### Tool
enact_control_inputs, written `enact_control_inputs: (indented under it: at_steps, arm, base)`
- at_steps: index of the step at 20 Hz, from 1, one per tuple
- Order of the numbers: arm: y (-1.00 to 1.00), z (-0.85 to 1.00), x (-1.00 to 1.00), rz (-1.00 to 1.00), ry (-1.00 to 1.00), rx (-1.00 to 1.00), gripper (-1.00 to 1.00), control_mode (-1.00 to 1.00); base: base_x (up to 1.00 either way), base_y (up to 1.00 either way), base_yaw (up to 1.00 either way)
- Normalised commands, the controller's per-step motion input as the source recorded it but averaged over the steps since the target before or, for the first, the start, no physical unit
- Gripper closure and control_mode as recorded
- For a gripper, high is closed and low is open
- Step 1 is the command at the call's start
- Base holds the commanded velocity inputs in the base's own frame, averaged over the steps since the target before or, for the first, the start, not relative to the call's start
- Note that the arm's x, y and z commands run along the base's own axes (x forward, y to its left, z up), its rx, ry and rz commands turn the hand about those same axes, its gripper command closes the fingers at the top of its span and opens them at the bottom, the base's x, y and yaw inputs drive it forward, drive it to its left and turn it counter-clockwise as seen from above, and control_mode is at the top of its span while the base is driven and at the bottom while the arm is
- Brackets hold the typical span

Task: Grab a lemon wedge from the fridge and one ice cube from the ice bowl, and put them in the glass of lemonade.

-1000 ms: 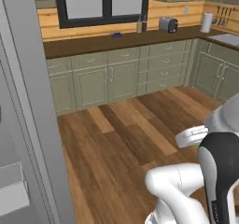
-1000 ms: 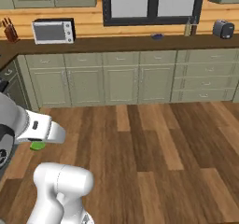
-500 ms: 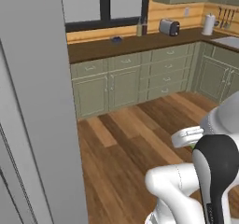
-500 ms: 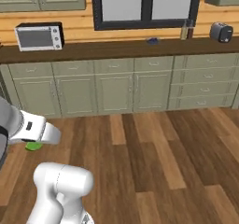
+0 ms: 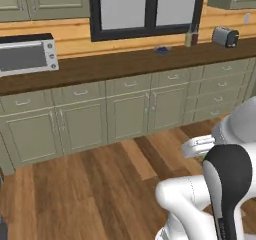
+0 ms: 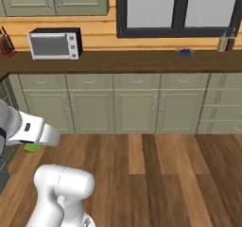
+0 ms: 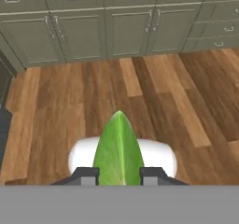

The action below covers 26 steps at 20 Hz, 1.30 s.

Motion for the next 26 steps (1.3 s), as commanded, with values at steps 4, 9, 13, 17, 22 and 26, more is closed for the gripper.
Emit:
enact_control_inputs:
  at_steps: [4, 9, 13, 17, 22, 26]
  arm:
    - [0.0, 0.0, 0.0, 0.0, 0.0, 0.0, 1.0, 1.0]
    - [0.0, 0.0, 0.0, 0.0, 0.0, 0.0, 1.0, 1.0]
    - [0.0, 0.0, 0.0, 0.0, 0.0, 0.0, 1.0, 1.0]
    - [0.0, 0.0, 0.0, 0.0, 0.0, 0.0, 1.0, 1.0]
    - [0.0, 0.0, 0.0, 0.0, 0.0, 0.0, 1.0, 1.0]
    - [0.0, 0.0, 0.0, 0.0, 0.0, 0.0, 1.0, 1.0]
  base:
    - [0.66, 0.02, 0.73]
    - [0.2, 0.0, 0.92]
    - [0.11, 0.0, 0.96]
    - [0.13, 0.0, 0.97]
    - [0.27, 0.0, 0.93]
    - [0.78, -0.02, 0.66]
